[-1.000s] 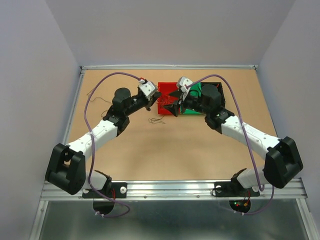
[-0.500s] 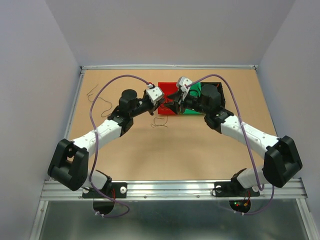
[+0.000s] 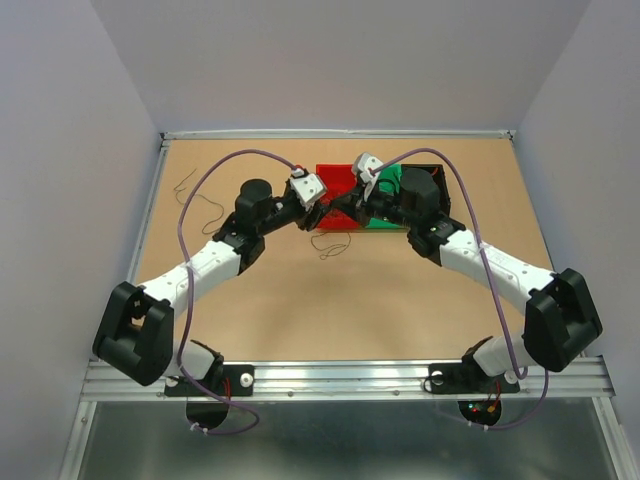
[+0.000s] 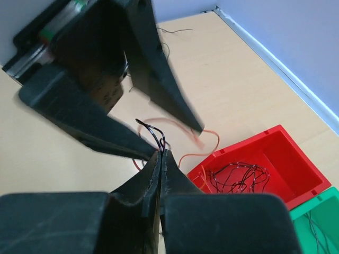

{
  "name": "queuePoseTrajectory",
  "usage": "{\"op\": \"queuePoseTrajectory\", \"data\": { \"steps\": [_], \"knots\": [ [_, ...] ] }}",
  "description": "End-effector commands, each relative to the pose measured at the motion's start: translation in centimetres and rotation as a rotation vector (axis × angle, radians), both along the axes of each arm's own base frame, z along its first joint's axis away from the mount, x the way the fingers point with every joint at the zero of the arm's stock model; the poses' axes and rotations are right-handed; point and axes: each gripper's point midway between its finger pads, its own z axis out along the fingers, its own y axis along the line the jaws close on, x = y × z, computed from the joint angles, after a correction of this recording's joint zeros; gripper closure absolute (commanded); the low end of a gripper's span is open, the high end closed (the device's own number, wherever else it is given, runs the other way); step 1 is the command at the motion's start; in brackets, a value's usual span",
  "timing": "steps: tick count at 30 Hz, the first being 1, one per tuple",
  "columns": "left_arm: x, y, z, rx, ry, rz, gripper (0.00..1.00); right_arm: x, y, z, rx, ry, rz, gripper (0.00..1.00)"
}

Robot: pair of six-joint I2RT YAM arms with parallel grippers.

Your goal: Untangle the cables

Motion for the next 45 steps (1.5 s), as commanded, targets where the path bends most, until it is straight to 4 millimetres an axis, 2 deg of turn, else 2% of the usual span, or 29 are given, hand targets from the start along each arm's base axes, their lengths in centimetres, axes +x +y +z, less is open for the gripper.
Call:
{"op": "queuePoseTrajectory", "data": {
  "steps": [1,3,6,9,12,15,18,19,21,22,26,34,36,40,45],
  "knots": [
    [0.3,1.3,5.4,-0.087,-0.173,0.074,0.32,0.8,-0.4,1.5,0.032,-0.032,-0.031,0.99],
    [0.7,2.3,5.1,-0.099,-0.181,0.126,0.26,1.0,-0.9,1.9,0.040,-0.036,-0.049,0.99],
    [2.3,4.7,5.9,-0.135,-0.191,0.265,0.25,1.1,-1.7,2.8,0.061,-0.053,-0.082,1.00],
    [3.1,6.5,6.6,-0.180,-0.192,0.323,0.22,1.5,-2.6,3.7,0.084,-0.066,-0.128,0.99],
    [3.1,6.2,6.2,-0.165,-0.198,0.294,0.17,2.0,-3.1,4.3,0.103,-0.071,-0.165,0.99],
    [3.4,5.6,4.7,-0.101,-0.210,0.252,0.13,2.1,-3.7,5.2,0.120,-0.088,-0.190,0.99],
    [4.6,4.7,1.8,0.011,-0.197,0.210,0.12,1.7,-4.3,6.4,0.141,-0.109,-0.200,0.99],
    [4.8,4.0,-0.2,0.048,-0.158,0.168,0.12,1.6,-4.5,6.7,0.144,-0.114,-0.200,1.00],
    [5.2,3.2,-1.7,0.103,-0.125,0.122,0.12,1.5,-4.8,7.3,0.155,-0.121,-0.209,0.99],
    [5.6,2.9,-3.2,0.139,-0.105,0.107,0.12,1.5,-5.2,7.6,0.160,-0.127,-0.221,0.99],
    [7.0,3.2,-5.0,0.206,-0.063,0.140,0.13,1.6,-6.0,7.4,0.163,-0.122,-0.237,0.99],
    [6.4,3.6,-8.9,0.351,-0.008,0.075,0.13,2.6,-7.1,6.5,0.160,-0.096,-0.287,0.99],
    [6.3,3.5,-9.6,0.386,0.010,0.046,0.15,3.0,-7.1,6.4,0.165,-0.088,-0.295,1.00],
    [6.7,3.4,-12.6,0.453,0.087,0.017,0.19,2.8,-6.9,6.6,0.171,-0.082,-0.284,0.99],
    [7.2,3.0,-14.4,0.480,0.149,0.002,0.24,2.6,-7.0,6.9,0.177,-0.088,-0.283,0.99]
  ]
}}
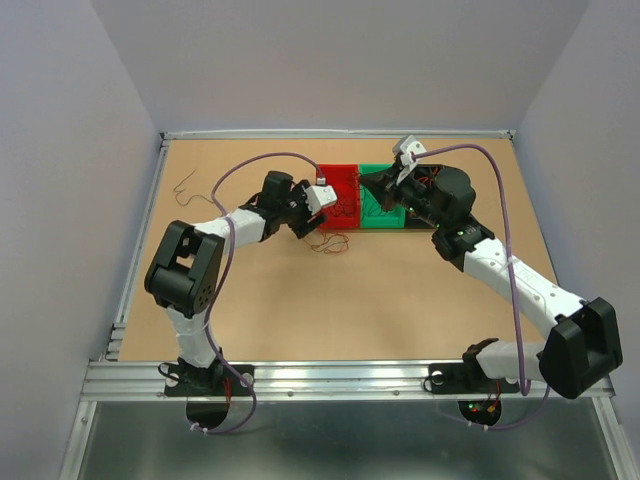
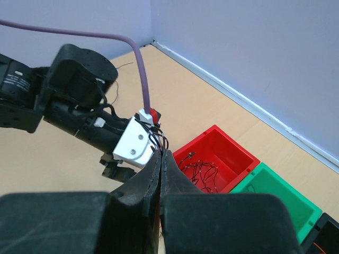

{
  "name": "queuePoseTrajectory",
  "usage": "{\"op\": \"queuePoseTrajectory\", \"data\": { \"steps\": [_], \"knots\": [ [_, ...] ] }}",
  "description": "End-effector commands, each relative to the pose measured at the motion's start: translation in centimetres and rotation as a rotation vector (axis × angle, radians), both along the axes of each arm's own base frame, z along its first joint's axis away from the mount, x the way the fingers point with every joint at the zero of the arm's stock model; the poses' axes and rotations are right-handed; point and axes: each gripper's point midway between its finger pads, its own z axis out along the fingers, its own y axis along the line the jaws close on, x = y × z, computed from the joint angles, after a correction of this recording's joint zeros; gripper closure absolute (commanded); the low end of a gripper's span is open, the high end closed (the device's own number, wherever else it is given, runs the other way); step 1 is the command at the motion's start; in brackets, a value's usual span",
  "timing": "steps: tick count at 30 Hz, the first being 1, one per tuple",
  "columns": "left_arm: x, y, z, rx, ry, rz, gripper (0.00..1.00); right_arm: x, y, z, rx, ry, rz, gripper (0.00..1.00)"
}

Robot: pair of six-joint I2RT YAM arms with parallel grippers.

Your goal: Untangle the cables

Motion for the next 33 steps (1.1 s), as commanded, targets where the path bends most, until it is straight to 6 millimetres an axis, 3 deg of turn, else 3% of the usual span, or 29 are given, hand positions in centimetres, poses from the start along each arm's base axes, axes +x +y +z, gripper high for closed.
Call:
{"op": "queuePoseTrajectory", "data": {
  "steps": [1,5,8,9,12,15,20,22,26,29,33],
  "knots": [
    [0.1,-0.7,0.2,0.021,0.021,-0.039,0.25,0.1,-0.5,1.8,0.041,-0.050,-0.017,1.00],
    [0.5,-0.9,-0.6,0.041,0.051,-0.042,0.28,0.2,-0.4,1.6,0.040,-0.045,-0.015,0.99],
    [0.5,-1.0,-1.7,0.066,0.083,-0.035,0.36,0.4,-0.4,1.4,0.037,-0.039,-0.017,0.99],
    [0.8,-1.1,-1.5,0.067,0.081,-0.030,0.42,0.5,-0.3,1.3,0.035,-0.039,-0.017,1.00],
    [0.9,-1.0,-1.8,0.084,0.088,-0.020,0.75,1.0,-0.4,1.1,0.032,-0.036,-0.036,0.99],
    [1.1,-0.6,-1.2,0.085,0.062,-0.005,1.00,1.5,-1.0,2.2,0.038,-0.061,-0.076,0.99],
    [1.7,0.2,2.5,-0.001,-0.009,0.035,1.00,0.4,-3.0,7.6,0.076,-0.166,-0.140,0.99],
    [1.6,0.4,3.9,-0.051,-0.014,0.020,1.00,-1.1,-4.0,10.6,0.103,-0.236,-0.151,0.99],
    [1.5,0.8,6.3,-0.147,-0.015,0.018,1.00,-2.8,-5.2,14.7,0.148,-0.314,-0.165,1.00],
    [1.0,1.5,8.0,-0.218,-0.013,-0.014,1.00,-2.5,-5.4,16.7,0.165,-0.339,-0.185,0.99],
    [0.4,2.7,10.5,-0.327,-0.011,-0.067,1.00,-0.5,-4.8,17.4,0.174,-0.327,-0.206,0.99]
  ]
}}
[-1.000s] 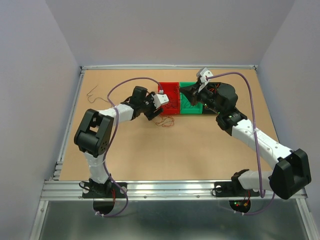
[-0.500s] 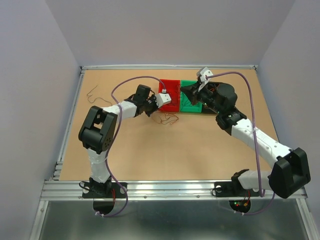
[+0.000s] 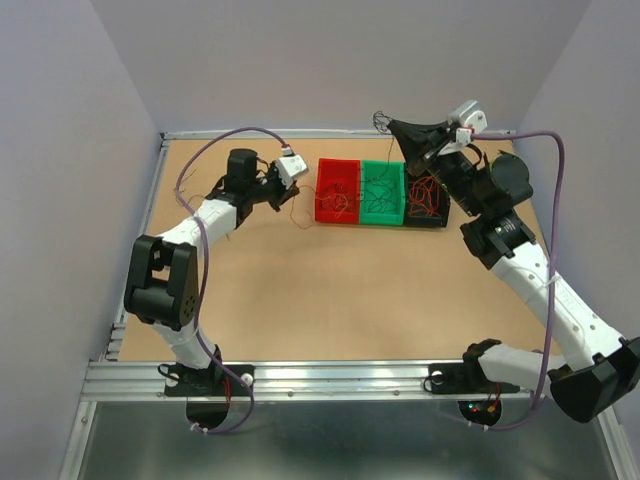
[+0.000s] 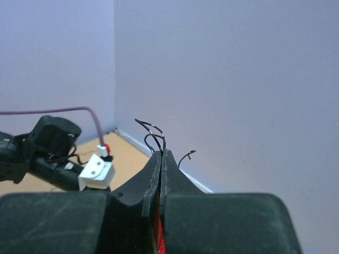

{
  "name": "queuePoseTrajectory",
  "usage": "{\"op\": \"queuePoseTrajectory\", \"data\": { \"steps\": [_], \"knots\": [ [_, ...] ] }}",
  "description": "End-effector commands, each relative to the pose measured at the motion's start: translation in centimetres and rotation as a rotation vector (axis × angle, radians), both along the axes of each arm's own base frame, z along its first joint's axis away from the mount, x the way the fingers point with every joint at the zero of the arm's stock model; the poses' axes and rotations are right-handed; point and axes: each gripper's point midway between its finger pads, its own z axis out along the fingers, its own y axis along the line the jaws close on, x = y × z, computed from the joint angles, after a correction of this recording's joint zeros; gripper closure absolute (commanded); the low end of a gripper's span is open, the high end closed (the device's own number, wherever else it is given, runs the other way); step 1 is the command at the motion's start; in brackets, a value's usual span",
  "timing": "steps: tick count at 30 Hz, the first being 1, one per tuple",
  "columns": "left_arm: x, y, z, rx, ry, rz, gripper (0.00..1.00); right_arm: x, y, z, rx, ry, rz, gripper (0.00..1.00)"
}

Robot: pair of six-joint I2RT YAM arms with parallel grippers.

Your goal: Untangle the cables

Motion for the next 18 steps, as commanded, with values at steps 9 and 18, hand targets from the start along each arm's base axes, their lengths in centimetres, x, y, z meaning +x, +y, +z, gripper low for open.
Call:
{"op": "queuePoseTrajectory", "data": {
  "steps": [9,18],
  "knots": [
    [-1.9,2.5,9.2,-0.288,-0.173,0.026,1.00,9.0,2.6,2.2,-0.005,0.083,-0.091,0.99],
    [1.2,15.1,15.2,-0.578,-0.315,0.665,1.00,14.4,4.6,-3.9,-0.075,0.198,-0.131,1.00]
  ]
}}
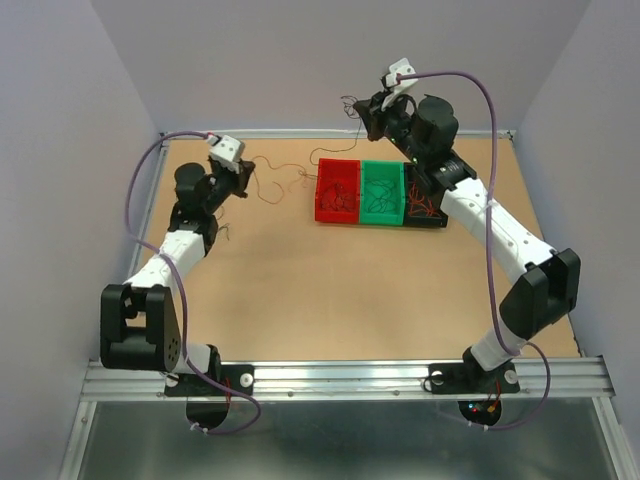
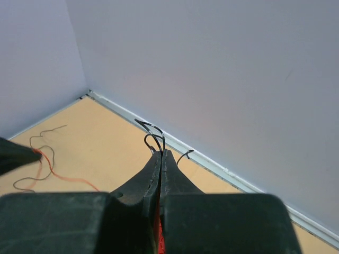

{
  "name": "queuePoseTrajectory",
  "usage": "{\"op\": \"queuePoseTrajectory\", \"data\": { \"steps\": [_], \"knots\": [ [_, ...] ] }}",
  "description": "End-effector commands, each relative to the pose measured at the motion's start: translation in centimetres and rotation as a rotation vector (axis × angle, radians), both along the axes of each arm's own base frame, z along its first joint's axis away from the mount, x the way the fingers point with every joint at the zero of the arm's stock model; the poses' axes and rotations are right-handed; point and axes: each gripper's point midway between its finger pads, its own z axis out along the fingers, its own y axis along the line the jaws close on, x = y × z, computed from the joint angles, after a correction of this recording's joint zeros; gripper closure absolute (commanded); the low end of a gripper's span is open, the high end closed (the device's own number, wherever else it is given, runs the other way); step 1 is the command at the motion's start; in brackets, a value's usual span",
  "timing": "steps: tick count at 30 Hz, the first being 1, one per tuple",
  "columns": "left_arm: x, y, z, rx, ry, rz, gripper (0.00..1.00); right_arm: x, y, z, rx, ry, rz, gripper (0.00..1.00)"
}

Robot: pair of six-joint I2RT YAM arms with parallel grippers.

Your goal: Untangle the cables

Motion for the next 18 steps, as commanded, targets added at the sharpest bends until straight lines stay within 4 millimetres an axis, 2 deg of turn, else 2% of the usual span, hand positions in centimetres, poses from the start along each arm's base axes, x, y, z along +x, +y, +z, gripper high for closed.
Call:
{"op": "queuePoseTrajectory", "data": {
  "steps": [1,3,6,7,9,10,12,17,18],
  "knots": [
    [0.9,8.2,7.1,-0.244,-0.166,0.355,1.00,1.7,0.0,-0.2,-0.008,-0.008,-0.036,1.00],
    [0.6,9.2,7.6,-0.260,-0.183,0.364,1.00,3.4,0.1,-3.4,-0.041,0.043,-0.067,1.00],
    [-0.1,7.7,7.7,-0.251,-0.179,0.264,1.00,4.9,0.1,-7.5,-0.098,0.096,-0.107,0.99],
    [-0.4,6.4,7.5,-0.247,-0.167,0.189,1.00,5.1,0.1,-8.9,-0.117,0.117,-0.107,0.99],
    [-0.7,5.4,7.4,-0.238,-0.160,0.126,1.00,5.0,0.4,-10.6,-0.134,0.144,-0.091,1.00],
    [-1.0,4.8,7.5,-0.235,-0.157,0.089,1.00,5.1,0.4,-12.2,-0.148,0.172,-0.090,0.99],
    [-1.1,4.5,7.5,-0.230,-0.158,0.069,1.00,5.2,0.6,-13.9,-0.159,0.203,-0.086,0.99],
    [-2.0,3.3,7.9,-0.221,-0.166,0.006,1.00,5.9,1.7,-21.6,-0.238,0.336,-0.037,0.99],
    [-2.3,2.9,7.9,-0.219,-0.167,-0.006,1.00,5.9,2.6,-24.9,-0.271,0.412,0.002,1.00]
  ]
}}
